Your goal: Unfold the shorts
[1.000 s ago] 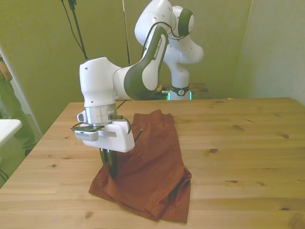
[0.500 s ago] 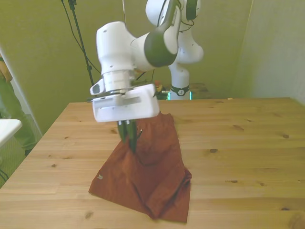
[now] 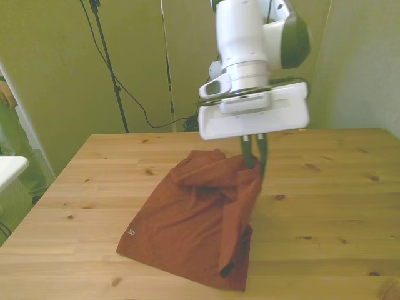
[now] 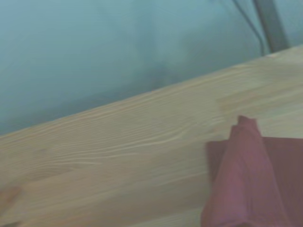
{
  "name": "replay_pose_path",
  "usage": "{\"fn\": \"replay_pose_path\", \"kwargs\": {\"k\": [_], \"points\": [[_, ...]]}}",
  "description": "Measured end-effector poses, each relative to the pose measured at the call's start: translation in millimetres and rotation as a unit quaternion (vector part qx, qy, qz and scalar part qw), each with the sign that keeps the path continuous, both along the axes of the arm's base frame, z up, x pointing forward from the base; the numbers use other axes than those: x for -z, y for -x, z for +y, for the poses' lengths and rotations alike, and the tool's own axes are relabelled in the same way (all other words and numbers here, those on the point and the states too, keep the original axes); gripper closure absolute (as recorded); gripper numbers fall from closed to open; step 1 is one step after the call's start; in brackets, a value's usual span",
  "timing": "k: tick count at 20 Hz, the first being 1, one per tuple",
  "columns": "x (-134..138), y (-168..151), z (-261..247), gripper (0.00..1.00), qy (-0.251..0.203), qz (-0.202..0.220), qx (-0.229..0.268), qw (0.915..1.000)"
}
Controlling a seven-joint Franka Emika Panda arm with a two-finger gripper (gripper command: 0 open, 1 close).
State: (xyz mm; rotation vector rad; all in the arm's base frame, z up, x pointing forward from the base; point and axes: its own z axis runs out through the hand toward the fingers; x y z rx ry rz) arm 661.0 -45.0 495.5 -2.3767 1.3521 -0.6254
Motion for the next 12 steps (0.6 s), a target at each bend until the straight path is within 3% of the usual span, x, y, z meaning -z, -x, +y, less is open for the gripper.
{"fn": "replay_pose_path", "kwargs": {"k": [3, 7, 8, 12], "points": [[6.1, -2.6, 73.1, 1.0, 0.024, 0.007, -0.031, 0.9992], [39.3, -4.8, 130.5, 1.0, 0.048, 0.031, -0.056, 0.9968], [47.7, -5.7, 136.4, 0.0, 0.051, 0.037, -0.058, 0.9964], [66.6, -6.5, 149.4, 0.0, 0.052, 0.054, -0.068, 0.9949]]}}
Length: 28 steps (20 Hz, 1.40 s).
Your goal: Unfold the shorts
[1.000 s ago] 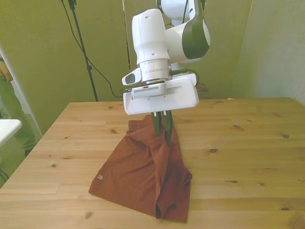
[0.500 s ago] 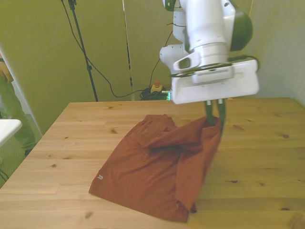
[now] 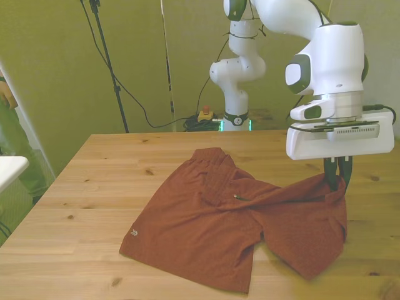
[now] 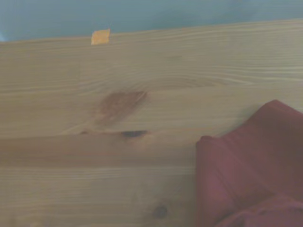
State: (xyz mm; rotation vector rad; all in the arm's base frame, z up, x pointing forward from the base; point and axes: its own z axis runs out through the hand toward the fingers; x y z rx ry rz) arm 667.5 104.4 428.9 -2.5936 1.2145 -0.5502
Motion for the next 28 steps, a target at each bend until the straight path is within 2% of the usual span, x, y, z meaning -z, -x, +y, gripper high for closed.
{"fn": "replay_pose_path", "kwargs": {"k": [6, 10, 13, 17, 21, 24, 28], "points": [[-0.7, 3.4, -0.7, 0.0, 0.004, 0.018, -0.004, 0.9998], [-17.2, 7.8, -19.3, 0.0, 0.007, 0.013, 0.0, 0.9999], [-31.5, 24.3, -39.2, 0.0, 0.01, 0.011, 0.001, 0.9999], [-54.1, 59.0, -89.5, 0.0, 0.015, 0.023, 0.005, 0.9996], [-75.1, 80.6, -168.9, 0.0, 0.024, 0.035, 0.013, 0.999], [-70.0, 82.6, -216.4, 0.0, 0.026, 0.058, -0.003, 0.998], [-41.1, 68.2, -244.3, 0.0, 0.016, 0.099, -0.062, 0.993]]}}
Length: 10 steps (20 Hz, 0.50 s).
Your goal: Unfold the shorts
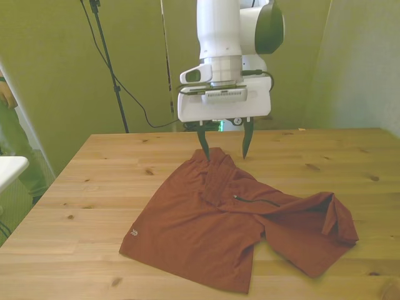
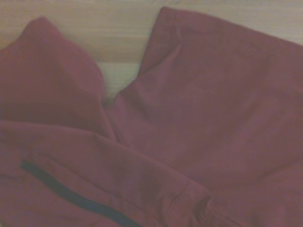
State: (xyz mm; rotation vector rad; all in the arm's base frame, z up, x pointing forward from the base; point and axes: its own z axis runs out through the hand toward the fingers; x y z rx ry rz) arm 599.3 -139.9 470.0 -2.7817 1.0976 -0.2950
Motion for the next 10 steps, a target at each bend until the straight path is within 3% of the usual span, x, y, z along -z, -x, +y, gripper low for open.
{"fn": "replay_pose_path", "kwargs": {"k": [4, 10], "points": [[33.0, -19.2, -25.2, 0.0, -0.006, 0.041, -0.052, 0.9978], [65.9, -23.0, -64.1, 0.0, -0.011, 0.082, -0.072, 0.994]]}}
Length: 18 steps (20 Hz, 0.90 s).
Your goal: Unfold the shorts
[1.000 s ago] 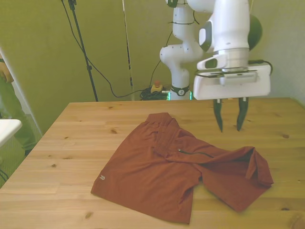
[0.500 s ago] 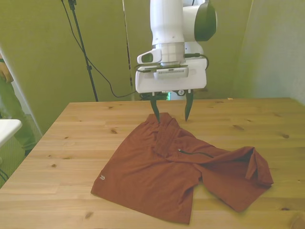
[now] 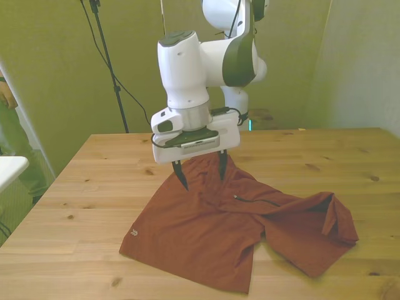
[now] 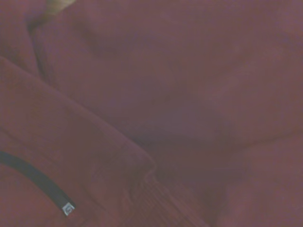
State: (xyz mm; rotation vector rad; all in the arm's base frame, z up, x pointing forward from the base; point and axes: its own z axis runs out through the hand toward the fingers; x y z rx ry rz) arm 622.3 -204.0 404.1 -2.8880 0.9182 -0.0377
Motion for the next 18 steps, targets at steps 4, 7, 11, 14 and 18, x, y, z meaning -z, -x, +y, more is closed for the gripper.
{"fn": "replay_pose_path", "kwargs": {"k": [4, 7, 11, 14, 18], "points": [[22.2, -7.9, 5.3, 0.0, -0.005, 0.018, -0.009, 0.9998], [32.7, -10.8, 10.4, 1.0, -0.008, 0.025, -0.014, 0.9996], [35.1, -10.9, 13.3, 1.0, -0.01, 0.027, -0.016, 0.9995], [37.6, -10.6, 16.1, 1.0, -0.011, 0.029, -0.018, 0.9993], [41.4, -9.5, 19.2, 1.0, -0.013, 0.033, -0.019, 0.9992]]}}
